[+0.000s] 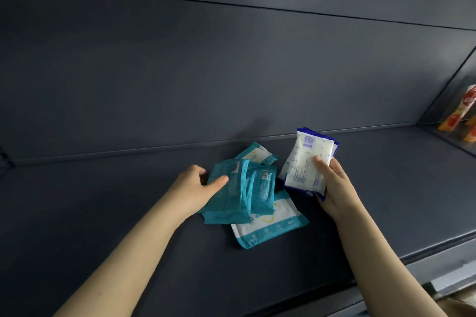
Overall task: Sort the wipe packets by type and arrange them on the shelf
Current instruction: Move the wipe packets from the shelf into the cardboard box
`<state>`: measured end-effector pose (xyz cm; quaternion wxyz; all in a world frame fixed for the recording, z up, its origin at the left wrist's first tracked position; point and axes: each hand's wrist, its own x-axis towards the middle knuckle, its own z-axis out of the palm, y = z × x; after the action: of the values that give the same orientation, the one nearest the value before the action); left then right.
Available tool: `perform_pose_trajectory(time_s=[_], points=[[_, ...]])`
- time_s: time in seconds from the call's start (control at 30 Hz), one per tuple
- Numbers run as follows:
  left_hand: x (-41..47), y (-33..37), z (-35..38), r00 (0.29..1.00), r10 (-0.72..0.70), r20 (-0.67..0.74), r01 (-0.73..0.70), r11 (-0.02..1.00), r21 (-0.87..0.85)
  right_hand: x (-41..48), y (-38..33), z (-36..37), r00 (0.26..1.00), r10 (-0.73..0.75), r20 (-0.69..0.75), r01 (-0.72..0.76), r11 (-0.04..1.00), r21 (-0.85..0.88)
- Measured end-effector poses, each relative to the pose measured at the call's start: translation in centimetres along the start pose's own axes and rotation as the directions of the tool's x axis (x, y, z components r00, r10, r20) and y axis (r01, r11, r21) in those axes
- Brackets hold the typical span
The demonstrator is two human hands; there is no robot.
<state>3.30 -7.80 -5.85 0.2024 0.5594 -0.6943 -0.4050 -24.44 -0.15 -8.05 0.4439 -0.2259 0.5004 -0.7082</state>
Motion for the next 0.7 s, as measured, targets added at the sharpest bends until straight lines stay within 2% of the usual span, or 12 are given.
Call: perform_pose_trajectory(time_s=[0.07,0.13,0.2,0.27,0.37,0.43,0.57,0.7], points=[[-0.1,-0.1,-0.3,1.000,0.010,0.018,-0.013,0.982,0.188,0.0,0.0,0.0,1.000,-0.023,-0.004,0.023,0.999,0.022],[-0.1,-0.2,-0.2,0.999,0.027,0.017,-0.030,0.966,0.256,0.1,0.1,-0.2,0.999,-0.031,-0.008,0.031,0.998,0.046],[0.0,-0.1,0.0,0.999,0.014,0.039,-0.020,0.986,0.165,0.1,0.0,-0.3,1.000,-0.008,-0.018,0.009,0.999,0.053],[-0.1,0.1,0.3,0.996,-0.023,0.081,0.026,0.999,-0.034,0.1,0.0,-0.3,0.999,0.019,-0.029,-0.018,0.999,0.042],[-0.6,0.6,1.0,0.993,-0.034,0.109,0.065,0.951,-0.302,0.0,0.3,-0.2,0.998,0.030,-0.052,-0.029,0.999,0.034],[-0.6,0.8,1.5,0.995,-0.031,0.094,0.067,0.911,-0.407,0.0,0.5,-0.3,0.997,0.036,-0.067,-0.032,0.998,0.062],[-0.6,1.2,2.0,0.998,0.024,-0.064,-0.049,0.897,-0.440,-0.4,0.4,-1.1,0.998,0.050,-0.043,-0.045,0.993,0.105],[-1.6,3.8,2.6,0.972,0.187,-0.144,-0.231,0.871,-0.433,-2.2,-0.4,-2.6,0.999,0.034,-0.012,-0.032,0.992,0.123]])
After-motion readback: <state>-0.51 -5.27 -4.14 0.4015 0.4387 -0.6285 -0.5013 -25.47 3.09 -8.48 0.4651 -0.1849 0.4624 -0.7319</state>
